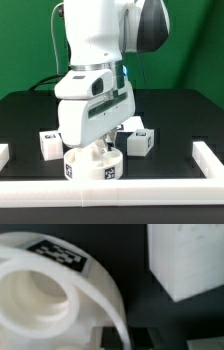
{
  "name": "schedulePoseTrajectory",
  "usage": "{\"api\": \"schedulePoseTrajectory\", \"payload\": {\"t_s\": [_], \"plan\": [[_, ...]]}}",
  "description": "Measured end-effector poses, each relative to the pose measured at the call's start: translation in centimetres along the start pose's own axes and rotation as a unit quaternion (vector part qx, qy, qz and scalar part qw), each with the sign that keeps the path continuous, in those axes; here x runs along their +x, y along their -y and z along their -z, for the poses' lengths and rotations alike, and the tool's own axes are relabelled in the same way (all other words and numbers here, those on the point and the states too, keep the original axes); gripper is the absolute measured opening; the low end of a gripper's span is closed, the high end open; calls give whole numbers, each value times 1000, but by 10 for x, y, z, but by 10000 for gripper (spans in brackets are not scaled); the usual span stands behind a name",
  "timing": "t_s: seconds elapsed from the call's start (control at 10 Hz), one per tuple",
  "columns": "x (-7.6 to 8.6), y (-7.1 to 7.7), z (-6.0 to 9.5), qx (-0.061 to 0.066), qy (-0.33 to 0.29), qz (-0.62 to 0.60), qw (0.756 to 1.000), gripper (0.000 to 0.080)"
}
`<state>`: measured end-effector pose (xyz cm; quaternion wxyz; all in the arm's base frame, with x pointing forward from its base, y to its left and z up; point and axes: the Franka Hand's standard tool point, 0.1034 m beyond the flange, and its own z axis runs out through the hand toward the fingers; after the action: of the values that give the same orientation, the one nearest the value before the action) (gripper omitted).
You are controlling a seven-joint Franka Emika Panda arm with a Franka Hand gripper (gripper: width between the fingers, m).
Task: Assemble stool
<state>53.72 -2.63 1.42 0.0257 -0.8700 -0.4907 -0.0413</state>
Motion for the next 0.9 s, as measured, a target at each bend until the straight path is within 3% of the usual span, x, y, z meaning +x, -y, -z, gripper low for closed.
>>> {"api": "schedulePoseTrajectory", "payload": {"t_s": [0.3,0.4,0.9], "plan": [[25,1,-3,3,-1,57,998,31],[36,3,-3,10,0,94,995,31],[38,3,-4,11,0,94,995,31]]}}
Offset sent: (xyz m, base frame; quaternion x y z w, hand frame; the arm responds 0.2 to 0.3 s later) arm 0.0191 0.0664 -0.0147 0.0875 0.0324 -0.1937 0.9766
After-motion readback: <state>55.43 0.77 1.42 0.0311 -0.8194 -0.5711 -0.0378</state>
